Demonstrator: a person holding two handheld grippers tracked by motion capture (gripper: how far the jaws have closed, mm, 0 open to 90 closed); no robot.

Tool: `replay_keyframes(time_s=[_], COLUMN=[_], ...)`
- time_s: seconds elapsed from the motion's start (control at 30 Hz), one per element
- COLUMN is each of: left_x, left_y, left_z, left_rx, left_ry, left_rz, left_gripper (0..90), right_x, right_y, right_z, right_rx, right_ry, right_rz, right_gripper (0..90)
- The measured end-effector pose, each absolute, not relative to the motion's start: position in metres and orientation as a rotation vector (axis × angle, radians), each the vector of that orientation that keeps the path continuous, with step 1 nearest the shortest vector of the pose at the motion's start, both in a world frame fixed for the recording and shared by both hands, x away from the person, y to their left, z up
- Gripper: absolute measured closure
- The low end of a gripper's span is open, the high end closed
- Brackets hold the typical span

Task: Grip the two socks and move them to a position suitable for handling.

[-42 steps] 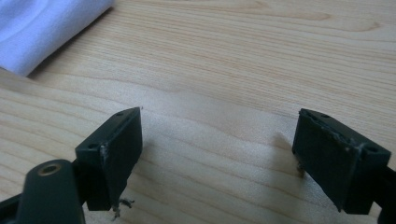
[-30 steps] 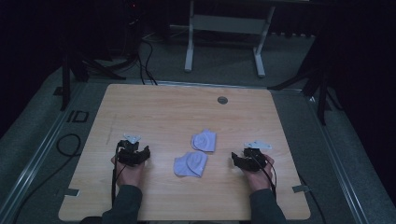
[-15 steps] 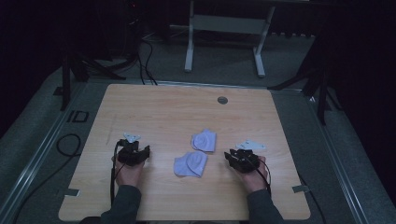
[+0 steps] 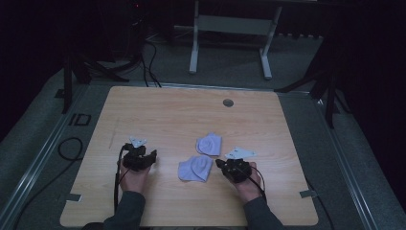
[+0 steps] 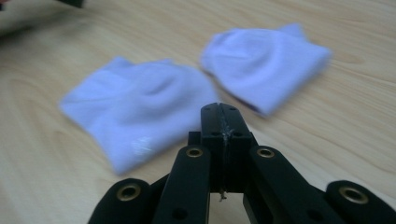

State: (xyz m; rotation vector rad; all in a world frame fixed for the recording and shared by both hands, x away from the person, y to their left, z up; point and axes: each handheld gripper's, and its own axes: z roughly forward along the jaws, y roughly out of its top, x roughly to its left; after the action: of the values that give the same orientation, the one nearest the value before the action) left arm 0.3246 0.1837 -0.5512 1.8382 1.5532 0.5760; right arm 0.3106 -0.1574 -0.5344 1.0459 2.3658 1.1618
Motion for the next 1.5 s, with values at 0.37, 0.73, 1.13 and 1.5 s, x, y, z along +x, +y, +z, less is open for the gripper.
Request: replay_keyframes(time_s=[0.37,0.73,1.13,1.5], left_x=[0.319,0.312,0.301,0.3], left_y=[0.175,0.158,0.123,0.102], left_z=[-0.547,-0.543,-0.548,-0.557], left_rx=[1.855,1.908,2.023,2.1], left_ry=[1.477,1.336,1.121,1.044], left_rz=[0.506,0.434,0.383,0.33], left_gripper=[55.1,61.0,79.4,89.7], right_x=[0.305,0.305,0.304,0.305], right_y=[-0.118,-0.112,-0.11,-0.111], right_z=[-0.552,-0.558,-0.559,-0.559], right_rx=[0.971,0.941,0.908,0.896], right_ry=[2.496,2.519,2.538,2.549], right_rz=[1.092,1.04,1.049,1.057], right_gripper=[89.6,89.8,89.9,89.9])
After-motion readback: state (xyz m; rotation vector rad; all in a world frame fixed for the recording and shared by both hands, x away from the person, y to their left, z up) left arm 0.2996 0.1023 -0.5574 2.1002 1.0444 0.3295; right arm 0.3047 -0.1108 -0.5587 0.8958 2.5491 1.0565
